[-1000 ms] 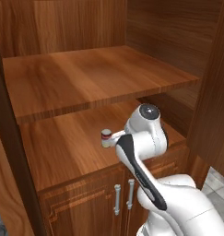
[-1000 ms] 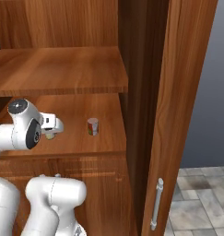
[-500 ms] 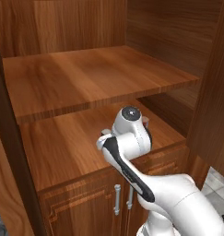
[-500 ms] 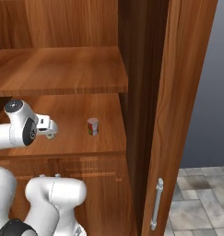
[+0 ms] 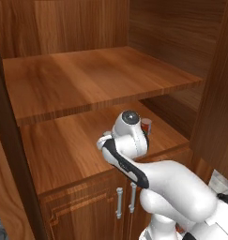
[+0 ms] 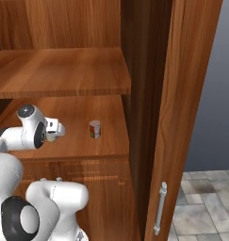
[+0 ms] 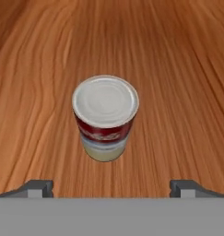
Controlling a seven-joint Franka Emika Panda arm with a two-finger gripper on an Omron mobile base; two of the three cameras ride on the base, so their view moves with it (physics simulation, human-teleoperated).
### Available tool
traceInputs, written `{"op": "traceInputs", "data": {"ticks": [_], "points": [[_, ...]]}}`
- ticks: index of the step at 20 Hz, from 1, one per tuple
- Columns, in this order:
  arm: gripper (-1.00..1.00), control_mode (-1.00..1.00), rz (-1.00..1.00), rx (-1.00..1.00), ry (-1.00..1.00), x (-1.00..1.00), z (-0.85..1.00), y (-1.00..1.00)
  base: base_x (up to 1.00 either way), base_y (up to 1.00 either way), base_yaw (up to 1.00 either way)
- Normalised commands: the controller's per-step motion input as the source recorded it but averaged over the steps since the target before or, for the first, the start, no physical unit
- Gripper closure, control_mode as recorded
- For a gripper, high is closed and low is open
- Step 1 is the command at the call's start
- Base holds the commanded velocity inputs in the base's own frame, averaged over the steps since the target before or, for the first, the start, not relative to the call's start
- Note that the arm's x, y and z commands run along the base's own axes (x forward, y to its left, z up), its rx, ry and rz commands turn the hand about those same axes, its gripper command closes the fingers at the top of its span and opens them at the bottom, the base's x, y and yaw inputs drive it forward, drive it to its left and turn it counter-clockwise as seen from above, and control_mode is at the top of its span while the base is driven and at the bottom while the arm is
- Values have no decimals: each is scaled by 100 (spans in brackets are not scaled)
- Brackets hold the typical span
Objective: Restock the canned food cabinet by taking the new fresh canned food from the counter and placing it in the cabinet. Then, take the old canned food from the cabinet and place it on the counter.
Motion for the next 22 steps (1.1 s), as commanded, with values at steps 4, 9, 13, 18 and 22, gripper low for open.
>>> {"op": "traceInputs", "data": {"ticks": [4,9,13,18,22], "points": [[-100,-100,0,0,0,31,-1,26,0,0,0],[-100,-100,0,0,1,16,-11,19,0,0,0],[-100,-100,0,0,0,12,-25,0,0,0,0],[-100,-100,0,0,0,2,-13,0,0,0,0],[-100,-100,0,0,0,8,-3,0,0,0,0]]}}
